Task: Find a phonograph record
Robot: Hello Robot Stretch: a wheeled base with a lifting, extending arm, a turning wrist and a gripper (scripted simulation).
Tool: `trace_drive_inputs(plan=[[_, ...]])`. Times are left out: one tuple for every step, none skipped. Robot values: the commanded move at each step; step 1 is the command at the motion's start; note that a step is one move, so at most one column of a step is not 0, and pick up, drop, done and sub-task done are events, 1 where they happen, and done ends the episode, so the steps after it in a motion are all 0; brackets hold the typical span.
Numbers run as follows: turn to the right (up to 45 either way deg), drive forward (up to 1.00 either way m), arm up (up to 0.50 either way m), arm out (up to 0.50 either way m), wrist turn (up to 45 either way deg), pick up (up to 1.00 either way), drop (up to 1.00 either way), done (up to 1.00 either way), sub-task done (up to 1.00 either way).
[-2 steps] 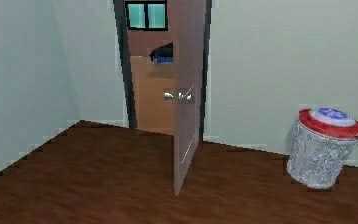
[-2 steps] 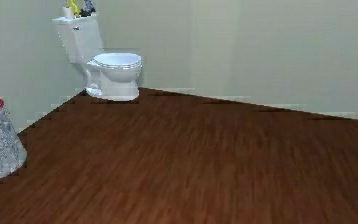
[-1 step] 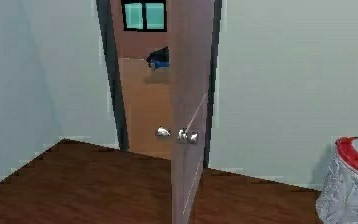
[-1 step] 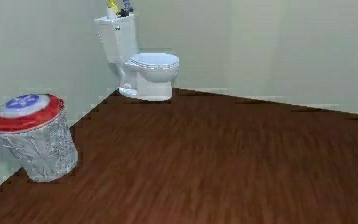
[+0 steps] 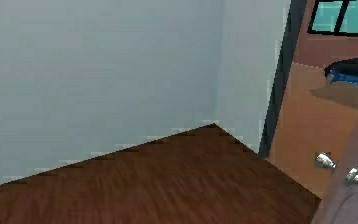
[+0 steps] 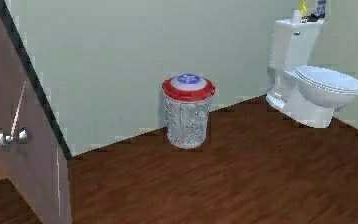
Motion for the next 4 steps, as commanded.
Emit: trace_drive_inputs(plan=[[-24.0,0.0,0.0,0.0,0.0,0.0,0.0,0.0,0.0],[0.0,0.6,0.0,0.0,0.0,0.0,0.0,0.0,0.0],[45.0,0.0,0.0,0.0,0.0,0.0,0.0,0.0,0.0],[18.0,0.0,0.0,0.0,0.0,0.0,0.0,0.0,0.0]])
